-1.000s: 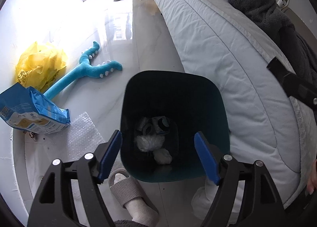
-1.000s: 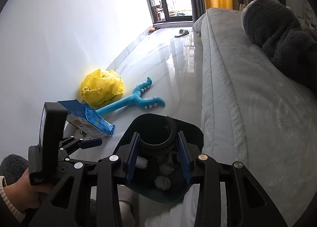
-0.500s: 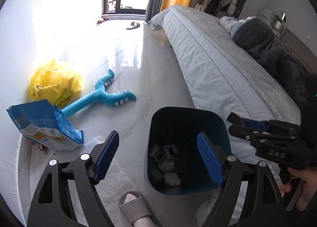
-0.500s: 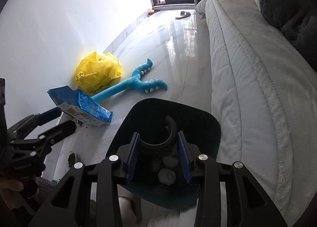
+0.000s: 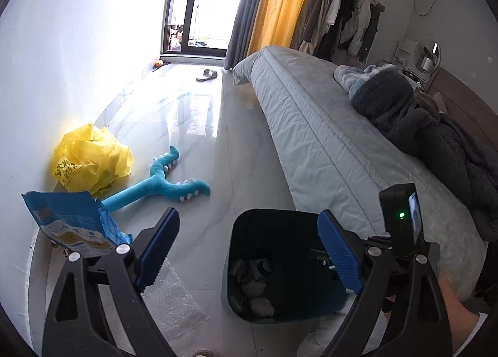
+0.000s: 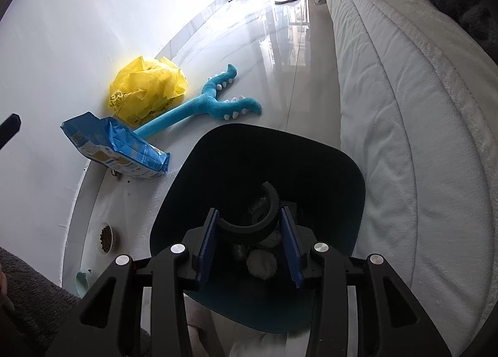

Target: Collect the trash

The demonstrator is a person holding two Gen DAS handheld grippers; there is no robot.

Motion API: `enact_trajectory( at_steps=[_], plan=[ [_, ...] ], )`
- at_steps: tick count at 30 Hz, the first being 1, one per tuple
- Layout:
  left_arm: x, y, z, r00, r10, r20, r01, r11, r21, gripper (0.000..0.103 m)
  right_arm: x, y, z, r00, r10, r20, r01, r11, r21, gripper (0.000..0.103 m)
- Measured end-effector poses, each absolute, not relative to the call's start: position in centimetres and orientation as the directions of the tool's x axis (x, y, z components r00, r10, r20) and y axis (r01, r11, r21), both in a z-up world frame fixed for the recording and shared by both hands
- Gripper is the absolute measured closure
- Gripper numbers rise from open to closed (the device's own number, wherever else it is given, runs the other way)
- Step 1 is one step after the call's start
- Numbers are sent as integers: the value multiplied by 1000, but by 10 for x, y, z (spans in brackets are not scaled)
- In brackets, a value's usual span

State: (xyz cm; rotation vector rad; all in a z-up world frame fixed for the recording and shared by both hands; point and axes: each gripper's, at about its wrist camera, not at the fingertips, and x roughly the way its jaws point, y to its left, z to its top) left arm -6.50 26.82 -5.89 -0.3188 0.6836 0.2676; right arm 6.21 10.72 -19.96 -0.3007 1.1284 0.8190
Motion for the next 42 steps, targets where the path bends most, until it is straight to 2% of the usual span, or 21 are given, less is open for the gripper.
enact_trajectory(
  at_steps=[6,8,11,16,21,30,34,42],
  plan=[
    [-74,267,-42,785,139,-604,-334,916,-224,6,63,106,-204,171,407,-897,-708,684,175,59],
    [-76,265,-37,789,135,-599,-331,915,-230,6,63,104,-205,171,404,-899,-704,688,175,48],
    [-75,256,-30,801,126,-585,-309,925,-223,5,62,101,-208,162,396,-904,-699,692,178,41],
    [-76,243,-19,818,96,-568,-271,934,-234,4,57,90,-205,163,398,-903,-695,695,181,37],
    [-87,228,-7,829,137,-543,-288,936,-203,4,46,71,-172,231,440,-868,-707,689,161,29],
    [-108,190,-3,818,167,-551,-279,952,-125,3,24,11,-109,377,491,-785,-692,713,114,15],
    [-116,178,1,822,148,-550,-269,952,-145,3,13,-21,-81,448,498,-743,-664,742,97,7],
    [-135,149,31,850,151,-505,-230,968,-99,3,-24,-100,-15,619,488,-615,-581,812,59,3]
  ],
)
